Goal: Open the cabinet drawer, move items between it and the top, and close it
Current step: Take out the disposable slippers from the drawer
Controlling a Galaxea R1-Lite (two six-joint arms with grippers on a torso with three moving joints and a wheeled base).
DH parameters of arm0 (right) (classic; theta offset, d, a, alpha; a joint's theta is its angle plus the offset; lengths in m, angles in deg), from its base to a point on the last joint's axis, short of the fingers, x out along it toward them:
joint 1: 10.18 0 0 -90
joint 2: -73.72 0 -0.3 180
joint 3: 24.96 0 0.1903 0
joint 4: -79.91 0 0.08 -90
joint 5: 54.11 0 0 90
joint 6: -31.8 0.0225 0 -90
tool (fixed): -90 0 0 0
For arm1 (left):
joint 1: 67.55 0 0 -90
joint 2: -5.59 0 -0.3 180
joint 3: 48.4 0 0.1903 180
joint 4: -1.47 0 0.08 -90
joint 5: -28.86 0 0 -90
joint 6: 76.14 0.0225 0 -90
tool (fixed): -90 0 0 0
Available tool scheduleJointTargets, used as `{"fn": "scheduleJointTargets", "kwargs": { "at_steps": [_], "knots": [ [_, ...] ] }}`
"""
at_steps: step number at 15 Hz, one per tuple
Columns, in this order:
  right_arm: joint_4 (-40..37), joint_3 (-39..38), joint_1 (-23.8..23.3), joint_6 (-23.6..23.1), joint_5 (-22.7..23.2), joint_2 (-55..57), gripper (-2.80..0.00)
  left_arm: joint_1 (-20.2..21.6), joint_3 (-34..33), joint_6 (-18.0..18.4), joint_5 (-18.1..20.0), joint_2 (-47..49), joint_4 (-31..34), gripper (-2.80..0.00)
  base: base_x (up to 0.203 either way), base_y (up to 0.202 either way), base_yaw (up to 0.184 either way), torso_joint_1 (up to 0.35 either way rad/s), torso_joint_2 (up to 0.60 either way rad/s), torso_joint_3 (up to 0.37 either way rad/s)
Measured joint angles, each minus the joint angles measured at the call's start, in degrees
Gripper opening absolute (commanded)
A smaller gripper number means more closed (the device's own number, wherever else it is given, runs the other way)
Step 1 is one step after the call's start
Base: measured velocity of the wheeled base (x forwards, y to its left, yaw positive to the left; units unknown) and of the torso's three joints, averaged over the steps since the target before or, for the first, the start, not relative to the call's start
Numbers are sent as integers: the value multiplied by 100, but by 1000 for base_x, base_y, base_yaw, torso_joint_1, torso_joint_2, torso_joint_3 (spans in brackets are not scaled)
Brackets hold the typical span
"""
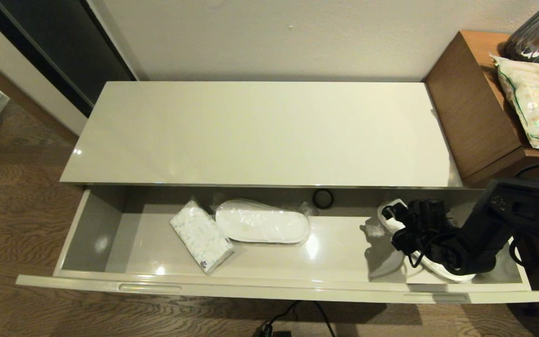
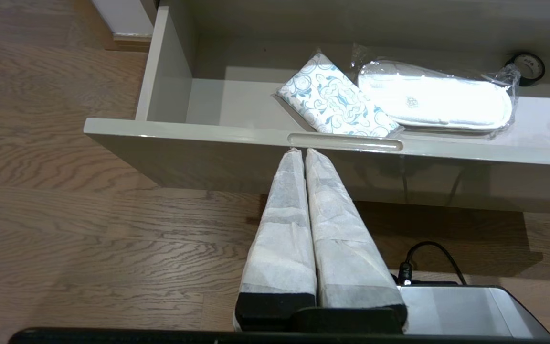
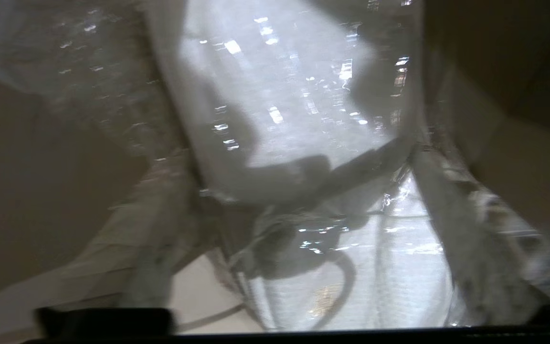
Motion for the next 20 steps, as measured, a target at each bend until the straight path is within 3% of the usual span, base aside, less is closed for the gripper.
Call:
{"fn": "scheduleJointTargets", "kwargs": {
  "at_steps": [9,20],
  "knots": [
    [-276,-7,-31,-2,6,-286,-280,-2,0,-2,6,0,-6,-280,0,0,0,0,0,0],
    [-3300,-283,-55,229,6,-2540,-280,-2,2,-2,1,0,-3,-280,0,0,0,0,0,0]
  ]
}}
